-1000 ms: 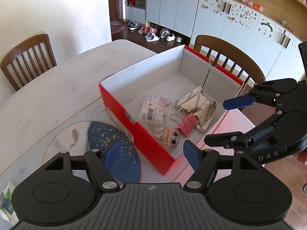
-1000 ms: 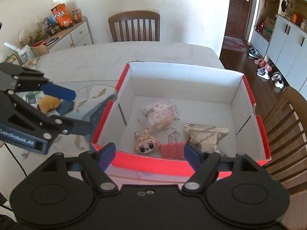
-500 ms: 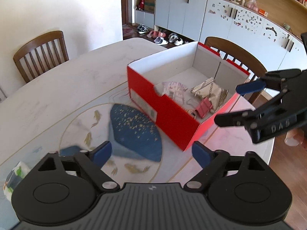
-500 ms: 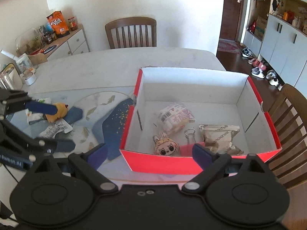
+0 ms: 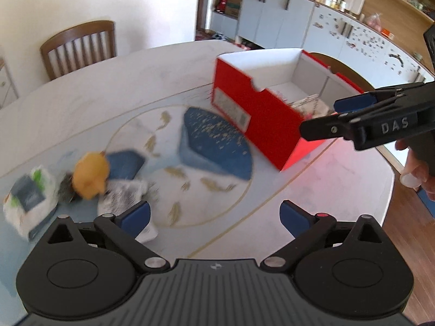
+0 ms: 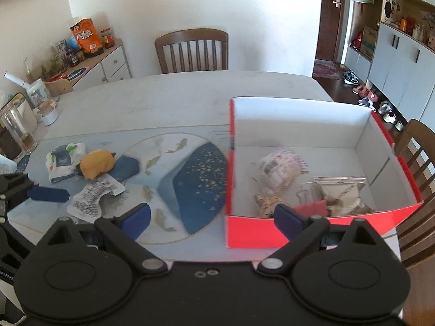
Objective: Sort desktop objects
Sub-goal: 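Withdraw both tools from the box back over the table items, then grasp the white USB cable with the left tool while the right tool grasps the white printed sachet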
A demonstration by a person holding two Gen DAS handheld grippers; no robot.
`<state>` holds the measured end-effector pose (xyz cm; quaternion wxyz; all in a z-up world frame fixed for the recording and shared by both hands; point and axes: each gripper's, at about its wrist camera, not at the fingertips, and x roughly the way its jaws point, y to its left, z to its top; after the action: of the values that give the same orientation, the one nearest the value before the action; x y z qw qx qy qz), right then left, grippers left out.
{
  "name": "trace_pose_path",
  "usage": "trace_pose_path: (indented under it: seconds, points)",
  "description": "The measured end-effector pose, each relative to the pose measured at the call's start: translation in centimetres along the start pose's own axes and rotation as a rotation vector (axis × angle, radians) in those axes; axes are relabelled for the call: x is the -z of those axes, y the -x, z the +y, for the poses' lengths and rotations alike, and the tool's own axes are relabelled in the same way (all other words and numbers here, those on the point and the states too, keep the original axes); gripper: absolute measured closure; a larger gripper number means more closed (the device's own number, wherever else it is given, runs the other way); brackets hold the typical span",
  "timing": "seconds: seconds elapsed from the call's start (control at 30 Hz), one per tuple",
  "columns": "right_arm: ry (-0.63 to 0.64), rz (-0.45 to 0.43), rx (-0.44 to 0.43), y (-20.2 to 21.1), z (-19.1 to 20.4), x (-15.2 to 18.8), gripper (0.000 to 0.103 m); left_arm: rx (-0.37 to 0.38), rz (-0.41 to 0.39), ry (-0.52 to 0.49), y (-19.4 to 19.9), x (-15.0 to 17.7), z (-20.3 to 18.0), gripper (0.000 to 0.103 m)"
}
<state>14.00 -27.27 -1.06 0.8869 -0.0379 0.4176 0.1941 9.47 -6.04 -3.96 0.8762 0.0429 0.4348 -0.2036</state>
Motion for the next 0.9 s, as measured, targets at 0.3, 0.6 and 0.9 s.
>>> trace_pose_path:
  seconds: [0.3, 0.6, 0.9]
  points:
    - [0.026, 0.01, -0.026, -1.7, 3.7, -0.1, 0.005, -0.087, 0.015, 0.047, 0.4, 3.5, 3.8, 0.001]
    - [0.053, 0.015, -0.062, -3.9, 7.8, -0.6, 0.005, -0.136, 0.027, 0.073, 0.2, 6.2, 6.4, 0.001]
    - [0.035, 0.032, -0.068, -6.8, 11.5, -1.4, 0.006, -0.147, 0.04, 0.131, -0.6, 8.0, 8.4, 0.001]
